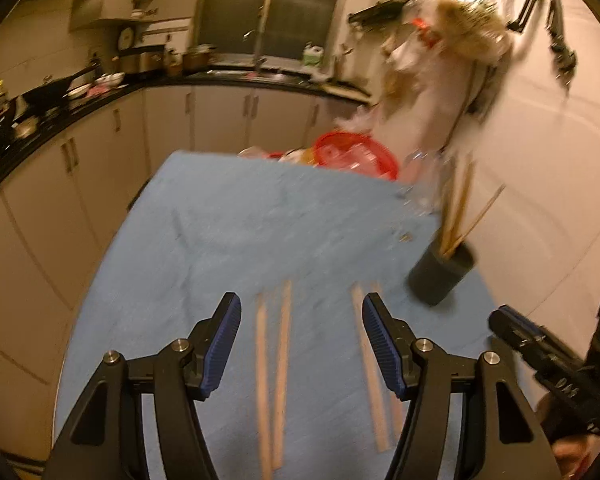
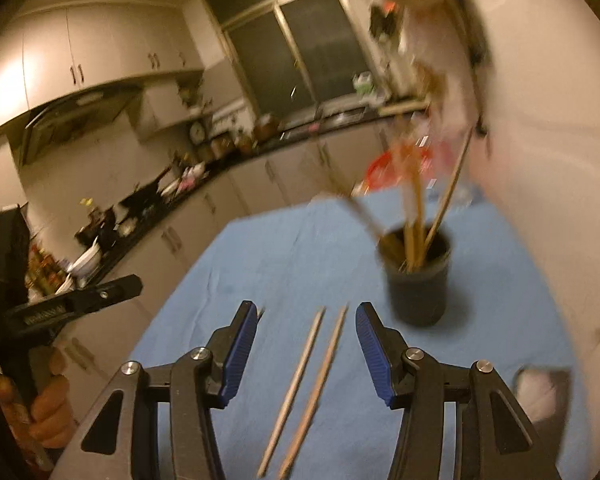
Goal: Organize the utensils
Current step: 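Move both open grippers back down over the chopsticks on the towel, then close the left gripper on a chopstick while the right gripper grasps another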
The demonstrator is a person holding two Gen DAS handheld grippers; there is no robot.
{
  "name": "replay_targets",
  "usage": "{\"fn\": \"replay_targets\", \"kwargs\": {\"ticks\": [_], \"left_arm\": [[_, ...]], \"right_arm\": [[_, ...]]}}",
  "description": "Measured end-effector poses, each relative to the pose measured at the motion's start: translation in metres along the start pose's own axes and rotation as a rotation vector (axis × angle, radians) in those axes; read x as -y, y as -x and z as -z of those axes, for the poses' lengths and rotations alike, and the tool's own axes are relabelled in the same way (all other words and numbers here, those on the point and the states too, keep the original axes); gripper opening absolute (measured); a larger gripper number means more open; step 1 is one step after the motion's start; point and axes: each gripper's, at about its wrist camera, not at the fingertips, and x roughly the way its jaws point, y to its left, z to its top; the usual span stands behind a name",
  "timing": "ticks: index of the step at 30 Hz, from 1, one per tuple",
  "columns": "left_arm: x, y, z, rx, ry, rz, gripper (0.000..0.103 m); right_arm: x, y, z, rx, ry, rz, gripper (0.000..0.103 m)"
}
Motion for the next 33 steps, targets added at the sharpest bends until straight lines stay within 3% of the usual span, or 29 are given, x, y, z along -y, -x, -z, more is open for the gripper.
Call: {"fn": "replay_targets", "kwargs": {"ticks": [3,6,10,16,21,22,24,29,33], "left_arm": [[-0.016,-0.013,0.027,-0.034,0.016,-0.015,0.07],[-0.021,-0.037,0.043,-0.154,0.01,-0.025,0.07],[-0.026,-0.055,0.051,-0.228,0.032,-0.024,0.07],[-0.029,-0.066,0.053,-0.252,0.057,-0.034,0.07],[-0.037,-0.082,0.036,-0.28,0.077,-0.04,0.066],[-0.039,-0.086,0.031,-0.288,0.083,-0.042,0.064],[-0.043,-0.1,0.018,-0.309,0.106,-0.033,0.046],[-0.039,-0.131,-0.001,-0.364,0.114,0.013,0.041],[-0.03,-0.156,-0.007,-0.412,0.075,-0.02,0.029]], "right_arm": [[-0.003,-0.018,0.017,-0.068,-0.014,-0.011,0.055],[-0.003,-0.034,0.029,-0.136,-0.024,-0.03,0.055],[-0.005,-0.042,0.038,-0.171,-0.006,-0.031,0.054],[-0.003,-0.043,0.036,-0.194,-0.008,-0.013,0.054],[-0.001,-0.044,0.034,-0.196,-0.016,-0.019,0.054],[-0.002,-0.042,0.034,-0.194,-0.016,-0.02,0.054],[-0.002,-0.041,0.034,-0.191,-0.018,-0.025,0.054],[0.0,-0.037,0.034,-0.183,-0.024,-0.025,0.054],[0.004,-0.035,0.031,-0.179,-0.038,-0.02,0.054]]}}
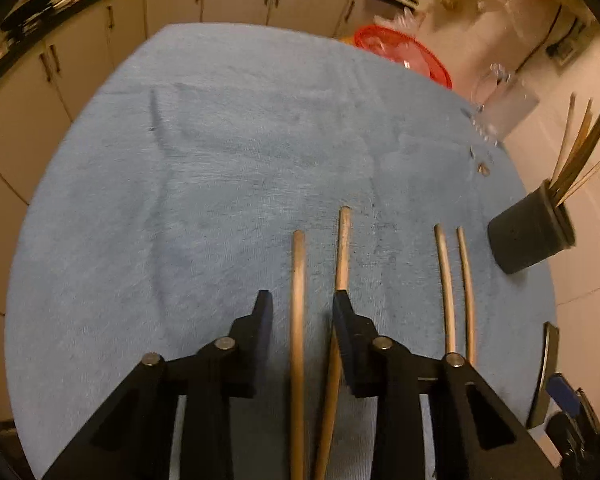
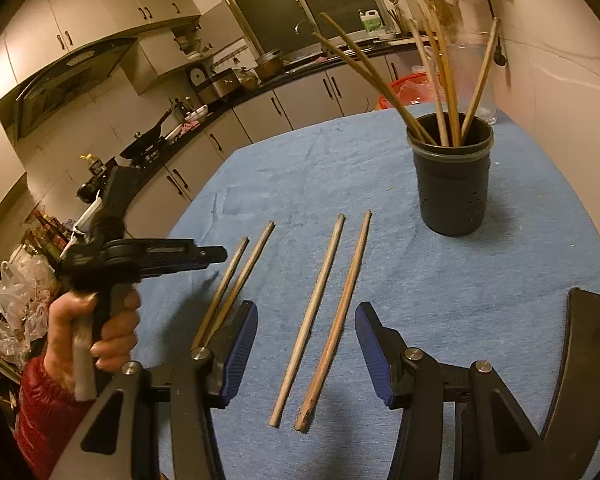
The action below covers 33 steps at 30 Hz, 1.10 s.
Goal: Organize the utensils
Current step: 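Close the left gripper on a chopstick while the right gripper grasps another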
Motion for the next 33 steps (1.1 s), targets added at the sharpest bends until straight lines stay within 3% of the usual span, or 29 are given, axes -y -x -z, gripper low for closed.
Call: {"fn": "replay_targets", "kwargs": {"ticks": [4,6,7,17,18,26,33], "left_arm": [[0.002,-0.016,-0.008,-0.008,-0.003,-0.04,0.026],[0.003,-0.017,-0.009,-0.004,-0.011,-0.07,0.008],[0.002,-0.017,-0.008,-0.008,-0.008,-0.073,0.007],[-0.034,0.013,0.037,0.03,0.03,-0.101,0.007],[-0.037,0.014,0.039,0.029,0.031,-0.098,0.007],[-0.037,0.011,0.039,0.037,0.014,-0.085,0.008],[-0.036,0.009,0.037,0.045,0.006,-0.08,0.008]], "right_arm": [[0.002,0.001,-0.003,0.0,-0.002,0.004,0.054],[0.002,-0.002,-0.005,-0.012,-0.005,0.006,0.054],[0.002,-0.003,-0.006,-0.019,-0.006,0.007,0.054],[-0.01,-0.067,-0.05,-0.172,0.009,0.019,0.042],[-0.013,-0.08,-0.057,-0.189,0.008,0.035,0.032],[-0.013,-0.149,-0.087,-0.278,0.013,0.183,0.031],[-0.008,-0.186,-0.089,-0.366,0.039,0.266,0.026]]}}
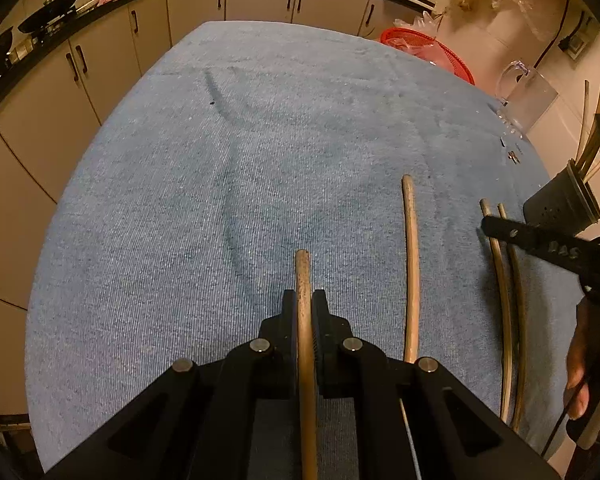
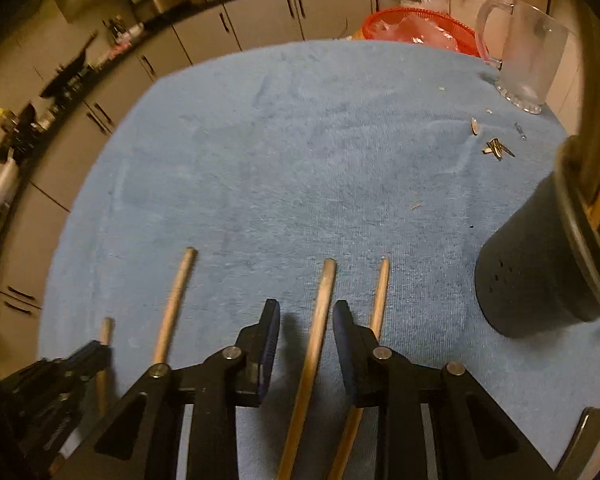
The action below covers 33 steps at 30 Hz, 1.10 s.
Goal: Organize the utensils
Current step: 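Close the left gripper on a chopstick while the right gripper grasps another, then lift both held chopsticks upright and carry them toward the black cup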
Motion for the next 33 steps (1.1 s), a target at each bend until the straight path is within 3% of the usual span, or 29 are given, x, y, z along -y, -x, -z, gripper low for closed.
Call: {"fn": "replay_targets", "kwargs": {"ticks": [2,4,8,11,17,21,25,33], "left_arm": [[0.001,-0.002,-0.003,0.0,0.0,-0.002,0.008],[0.001,-0.004,-0.009,0.002,-0.001,-0.006,0.008],[0.002,0.0,-0.011,0.02,0.005,0.056,0.007],[0.003,0.023,-0.01,0.082,0.006,0.073,0.007],[0.006,0.082,-0.003,0.216,0.009,0.118,0.007],[0.005,0.115,0.003,0.281,0.019,0.141,0.007],[0.014,0.144,0.012,0.355,0.001,0.136,0.007],[0.033,0.175,0.011,0.425,-0.024,0.149,0.007]], "right_arm": [[-0.001,-0.005,0.0,0.011,0.015,0.031,0.022],[-0.005,-0.007,0.001,0.014,0.024,0.013,0.009],[-0.012,0.01,0.009,0.087,0.041,-0.051,0.008],[-0.014,0.046,0.022,0.2,0.047,-0.158,0.008],[-0.02,0.118,0.058,0.436,0.096,-0.252,0.008],[-0.018,0.146,0.078,0.517,0.081,-0.301,0.008],[-0.023,0.173,0.095,0.599,0.091,-0.298,0.008],[-0.01,0.2,0.112,0.651,0.069,-0.319,0.008]]}}
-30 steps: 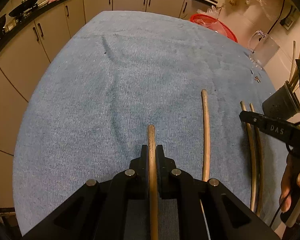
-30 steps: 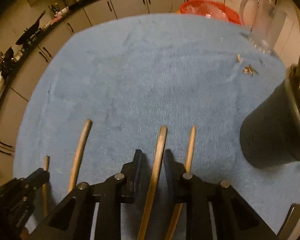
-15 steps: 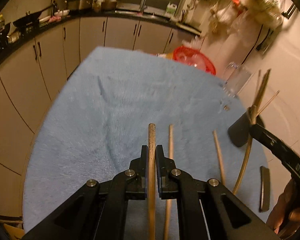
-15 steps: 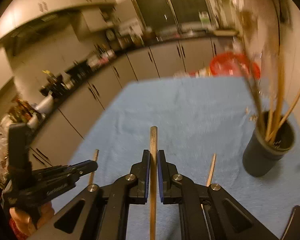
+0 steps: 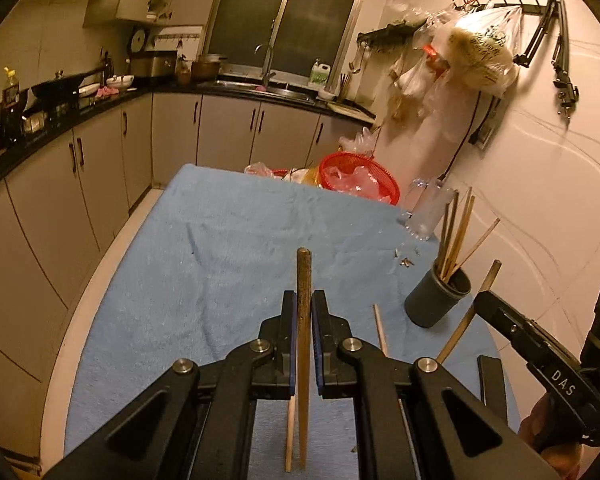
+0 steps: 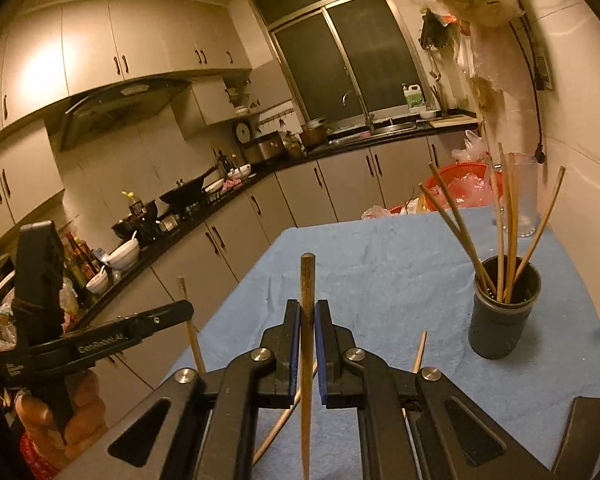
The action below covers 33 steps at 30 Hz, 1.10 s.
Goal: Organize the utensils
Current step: 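Lift both held chopsticks upright and carry them toward the black cup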
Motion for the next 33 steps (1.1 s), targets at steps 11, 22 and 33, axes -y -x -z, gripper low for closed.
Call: {"fn": "replay_targets", "kwargs": {"ticks": [11,22,33], "left_arm": [[0.011,0.015,-0.002,0.02,-0.018,0.012,0.007],[0.017,0.021,-0.003,0.026,-0.034,0.024,0.007],[0.022,0.027,-0.008,0.033,-0.053,0.038,0.007]], "right_arm": [[0.008,0.029,-0.006,0.071,-0.014,0.03,0.008],[0.027,0.048,-0.012,0.107,-0.06,0.049,0.008],[0.039,0.059,-0.017,0.139,-0.096,0.077,0.008]]}}
